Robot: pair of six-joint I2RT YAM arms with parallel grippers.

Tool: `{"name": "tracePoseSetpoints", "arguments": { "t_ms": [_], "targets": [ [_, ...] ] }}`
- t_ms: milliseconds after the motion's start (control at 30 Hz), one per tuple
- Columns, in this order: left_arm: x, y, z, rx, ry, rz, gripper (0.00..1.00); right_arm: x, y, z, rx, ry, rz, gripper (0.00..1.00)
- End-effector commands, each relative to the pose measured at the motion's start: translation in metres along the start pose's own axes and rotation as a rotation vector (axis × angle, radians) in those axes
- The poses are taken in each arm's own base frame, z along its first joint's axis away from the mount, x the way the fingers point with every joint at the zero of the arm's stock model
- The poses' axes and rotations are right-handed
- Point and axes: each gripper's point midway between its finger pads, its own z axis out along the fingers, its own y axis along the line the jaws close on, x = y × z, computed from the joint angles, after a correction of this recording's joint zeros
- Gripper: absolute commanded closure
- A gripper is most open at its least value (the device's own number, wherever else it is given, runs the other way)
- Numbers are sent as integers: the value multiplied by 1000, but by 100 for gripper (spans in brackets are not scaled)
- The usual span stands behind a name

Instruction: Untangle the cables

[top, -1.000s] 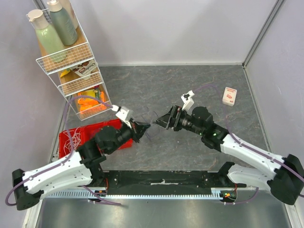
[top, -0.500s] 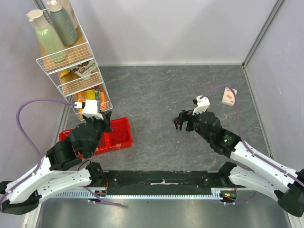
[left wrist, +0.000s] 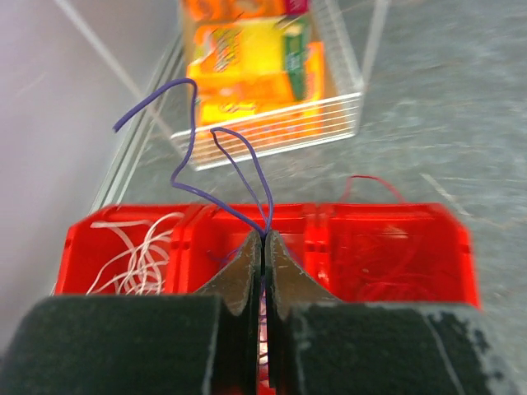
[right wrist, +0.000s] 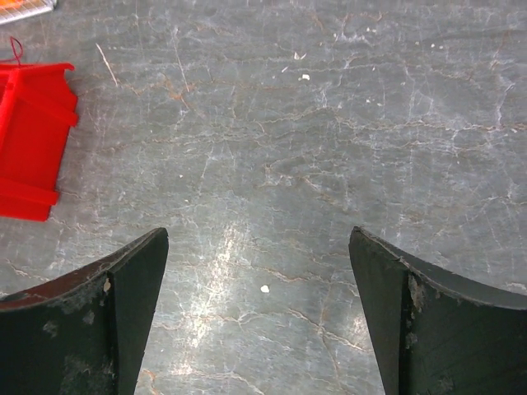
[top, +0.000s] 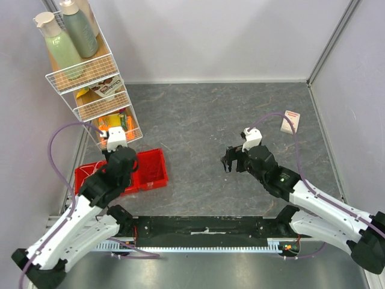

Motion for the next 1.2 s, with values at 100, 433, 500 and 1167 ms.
{"name": "tracePoseSetpoints", "arguments": {
  "t_ms": [100, 433, 500, 1167],
  "targets": [
    [23, 18, 32, -138, 162, -269, 98, -18, -9, -20, 13, -81, 5, 2],
    [82, 16, 15, -309, 393, -682, 98, -26, -10, -32, 8, -110, 34, 2],
    [90, 20, 14, -354, 403, -697, 98, -29, -9, -32, 6, -110, 35, 2],
    [20, -2, -5, 3, 234, -757, 25, -44, -21, -45, 72, -143, 46, 2]
  ]
}}
